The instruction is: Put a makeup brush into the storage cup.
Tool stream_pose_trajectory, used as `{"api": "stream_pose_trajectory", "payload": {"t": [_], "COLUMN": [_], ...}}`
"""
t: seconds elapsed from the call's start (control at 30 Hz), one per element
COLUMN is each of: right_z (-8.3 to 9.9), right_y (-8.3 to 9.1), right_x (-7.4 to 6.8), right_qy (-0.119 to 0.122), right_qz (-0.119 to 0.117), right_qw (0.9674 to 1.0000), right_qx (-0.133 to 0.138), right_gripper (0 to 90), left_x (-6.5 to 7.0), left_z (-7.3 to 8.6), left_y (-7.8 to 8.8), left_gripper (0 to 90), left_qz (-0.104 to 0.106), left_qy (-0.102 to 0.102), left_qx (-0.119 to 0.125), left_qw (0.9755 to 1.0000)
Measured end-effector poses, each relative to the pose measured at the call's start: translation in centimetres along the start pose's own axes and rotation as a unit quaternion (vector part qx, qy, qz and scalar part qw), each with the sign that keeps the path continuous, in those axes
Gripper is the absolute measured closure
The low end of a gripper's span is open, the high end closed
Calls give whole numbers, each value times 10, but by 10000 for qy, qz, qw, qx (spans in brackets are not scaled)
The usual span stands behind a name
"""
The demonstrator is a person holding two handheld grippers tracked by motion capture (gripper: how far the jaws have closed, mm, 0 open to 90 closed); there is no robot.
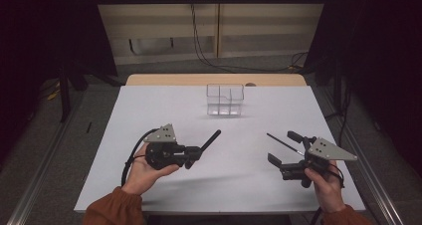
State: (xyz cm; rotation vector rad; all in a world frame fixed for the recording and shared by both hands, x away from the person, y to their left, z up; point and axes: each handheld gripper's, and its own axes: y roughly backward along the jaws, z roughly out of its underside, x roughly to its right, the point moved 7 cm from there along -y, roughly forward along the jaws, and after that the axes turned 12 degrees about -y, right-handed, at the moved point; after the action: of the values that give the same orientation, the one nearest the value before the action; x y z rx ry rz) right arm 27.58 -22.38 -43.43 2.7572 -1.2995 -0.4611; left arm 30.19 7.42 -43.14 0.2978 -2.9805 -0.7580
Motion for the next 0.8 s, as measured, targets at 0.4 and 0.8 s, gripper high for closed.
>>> {"api": "stream_pose_trajectory", "payload": {"t": [0.4, 0.8], "right_z": [-14, -5], "right_y": [-18, -34], "right_x": [-22, -37], "right_qy": [318, 476], "right_qz": [-602, -1127], "right_qw": [9974, 9881], "right_qx": [-254, -933], "right_gripper": [0, 0], "left_x": [13, 12], "left_z": [-7, -8], "left_y": [-11, -5], "left_gripper": [770, 770], "left_qz": [311, 364], "left_qy": [-162, -338], "left_qx": [-322, -961], "left_qw": [9989, 9941]}}
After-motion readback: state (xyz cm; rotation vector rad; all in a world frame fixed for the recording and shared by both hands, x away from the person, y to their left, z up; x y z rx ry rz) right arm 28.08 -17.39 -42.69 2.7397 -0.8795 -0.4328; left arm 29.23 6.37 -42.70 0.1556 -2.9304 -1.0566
